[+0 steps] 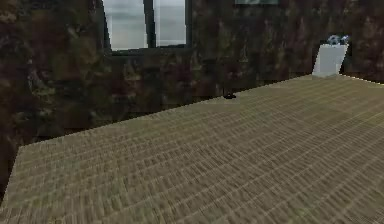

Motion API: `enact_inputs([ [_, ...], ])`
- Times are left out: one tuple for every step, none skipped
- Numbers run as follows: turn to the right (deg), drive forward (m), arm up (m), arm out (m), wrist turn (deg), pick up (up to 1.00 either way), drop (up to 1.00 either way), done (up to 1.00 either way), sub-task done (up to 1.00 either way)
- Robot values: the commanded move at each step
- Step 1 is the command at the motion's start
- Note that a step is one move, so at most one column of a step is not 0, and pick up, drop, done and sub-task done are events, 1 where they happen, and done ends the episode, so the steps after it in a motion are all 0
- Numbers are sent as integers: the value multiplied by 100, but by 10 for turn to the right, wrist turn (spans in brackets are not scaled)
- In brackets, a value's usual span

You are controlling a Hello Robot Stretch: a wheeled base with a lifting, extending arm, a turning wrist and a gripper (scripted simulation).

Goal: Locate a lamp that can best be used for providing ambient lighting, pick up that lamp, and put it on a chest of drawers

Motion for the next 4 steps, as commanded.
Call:
enact_inputs([
  [450,0,0,0,0,0,0,0,0],
  [300,0,0,0,0,0,0,0,0],
  [0,100,0,0,0,0,0,0,0],
  [0,100,0,0,0,0,0,0,0],
])
